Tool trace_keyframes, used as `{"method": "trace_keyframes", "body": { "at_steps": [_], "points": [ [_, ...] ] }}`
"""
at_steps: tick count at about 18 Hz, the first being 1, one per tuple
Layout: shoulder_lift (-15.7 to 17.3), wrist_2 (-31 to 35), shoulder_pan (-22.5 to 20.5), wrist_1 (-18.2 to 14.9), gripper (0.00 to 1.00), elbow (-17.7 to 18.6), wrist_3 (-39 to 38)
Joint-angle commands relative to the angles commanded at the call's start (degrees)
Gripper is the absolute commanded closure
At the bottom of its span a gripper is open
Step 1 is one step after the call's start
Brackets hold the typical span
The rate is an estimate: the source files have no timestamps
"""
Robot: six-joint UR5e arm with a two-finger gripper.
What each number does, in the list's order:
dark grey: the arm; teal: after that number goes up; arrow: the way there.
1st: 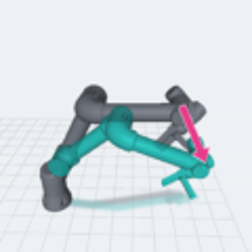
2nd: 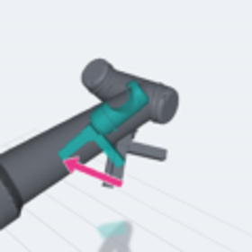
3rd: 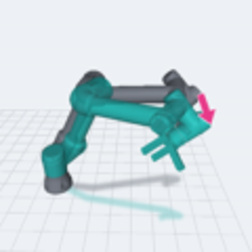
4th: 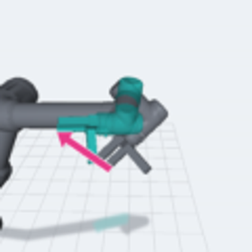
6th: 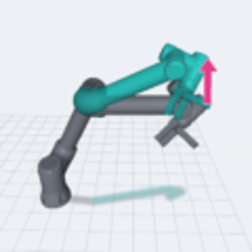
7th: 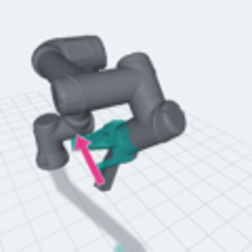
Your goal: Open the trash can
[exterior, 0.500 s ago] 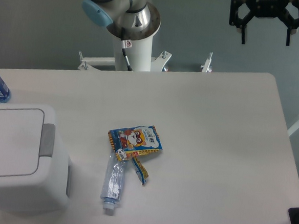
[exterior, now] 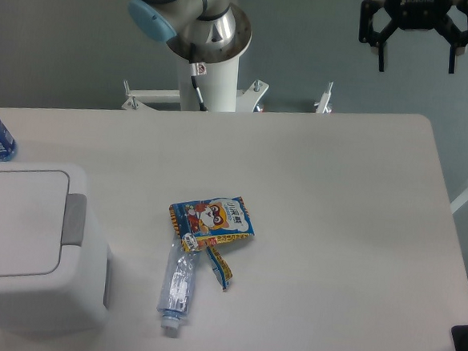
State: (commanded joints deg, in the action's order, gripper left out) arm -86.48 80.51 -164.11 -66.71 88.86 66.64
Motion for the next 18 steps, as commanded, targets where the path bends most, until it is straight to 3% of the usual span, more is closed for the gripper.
{"method": "trace_keyframes", "body": {
  "at_steps": [8, 13, 18],
  "points": [
    [-1.23, 4.04, 11.95, 0.26, 0.00, -0.26, -23.11],
    [-4.22, 3.78, 20.21, 4.30, 0.00, -0.79, -41.99],
    [-6.59, 3.69, 26.11, 5.01, 0.00, -1.23, -49.84]
  ]
}}
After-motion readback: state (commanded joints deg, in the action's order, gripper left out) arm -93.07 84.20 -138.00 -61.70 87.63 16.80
